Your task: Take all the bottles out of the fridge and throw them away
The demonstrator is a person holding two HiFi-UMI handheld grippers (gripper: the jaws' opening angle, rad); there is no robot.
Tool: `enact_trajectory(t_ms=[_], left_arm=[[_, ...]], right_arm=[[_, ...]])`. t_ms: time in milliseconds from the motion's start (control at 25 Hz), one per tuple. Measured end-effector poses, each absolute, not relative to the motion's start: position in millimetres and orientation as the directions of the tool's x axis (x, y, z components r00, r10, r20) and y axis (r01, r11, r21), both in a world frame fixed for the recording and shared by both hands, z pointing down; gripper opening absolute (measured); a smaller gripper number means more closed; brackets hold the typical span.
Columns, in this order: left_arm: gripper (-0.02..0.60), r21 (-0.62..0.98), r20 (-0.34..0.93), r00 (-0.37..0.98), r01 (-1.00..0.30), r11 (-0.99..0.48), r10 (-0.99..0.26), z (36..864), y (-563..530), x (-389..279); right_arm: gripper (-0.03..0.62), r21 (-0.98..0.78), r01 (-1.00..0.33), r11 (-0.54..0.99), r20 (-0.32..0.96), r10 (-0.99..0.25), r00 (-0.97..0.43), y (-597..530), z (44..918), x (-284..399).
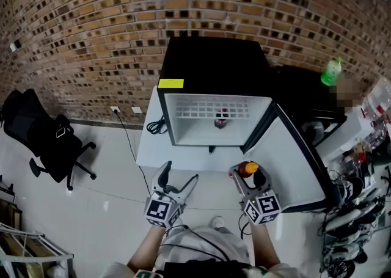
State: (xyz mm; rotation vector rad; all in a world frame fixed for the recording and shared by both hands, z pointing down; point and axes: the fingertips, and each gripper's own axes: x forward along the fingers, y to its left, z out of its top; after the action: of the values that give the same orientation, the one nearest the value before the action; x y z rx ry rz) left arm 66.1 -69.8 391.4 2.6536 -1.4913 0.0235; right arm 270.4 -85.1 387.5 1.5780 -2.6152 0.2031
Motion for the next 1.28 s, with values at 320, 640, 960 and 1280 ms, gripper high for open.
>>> enact_trajectory(t_ms=[320, 640, 960, 1280], left_arm=[[0.390, 0.063, 0.023, 0.545, -0.837, -0.543, -0.838, 378.5, -65.5, 83.2], [0.390, 0.071, 0.021, 0.523, -0.851, -0.521, -0.852, 375.9, -63.3, 75.7], [0.390, 0.116, 0.047, 0.435, -0.896, -0.428, -0.899, 371.0, -52.4, 45.9], [0.390, 0.097, 0.108, 0.288, -0.956, -0.278, -0.952, 407.4, -39.8, -34.3]], right_arm=[[0.284, -0.078, -0.885, 0.458, 0.077, -0.883, -0.463, -49.6, 346.7, 284.8], [0.284, -0.083, -0.862, 0.500, 0.082, -0.858, -0.506, -46.4, 345.7, 269.9], [0.284, -0.098, -0.798, 0.594, 0.155, -0.783, -0.602, -58.0, 374.6, 228.7], [0.284, -0.132, -0.688, 0.713, 0.286, -0.637, -0.716, -71.7, 432.1, 143.3]])
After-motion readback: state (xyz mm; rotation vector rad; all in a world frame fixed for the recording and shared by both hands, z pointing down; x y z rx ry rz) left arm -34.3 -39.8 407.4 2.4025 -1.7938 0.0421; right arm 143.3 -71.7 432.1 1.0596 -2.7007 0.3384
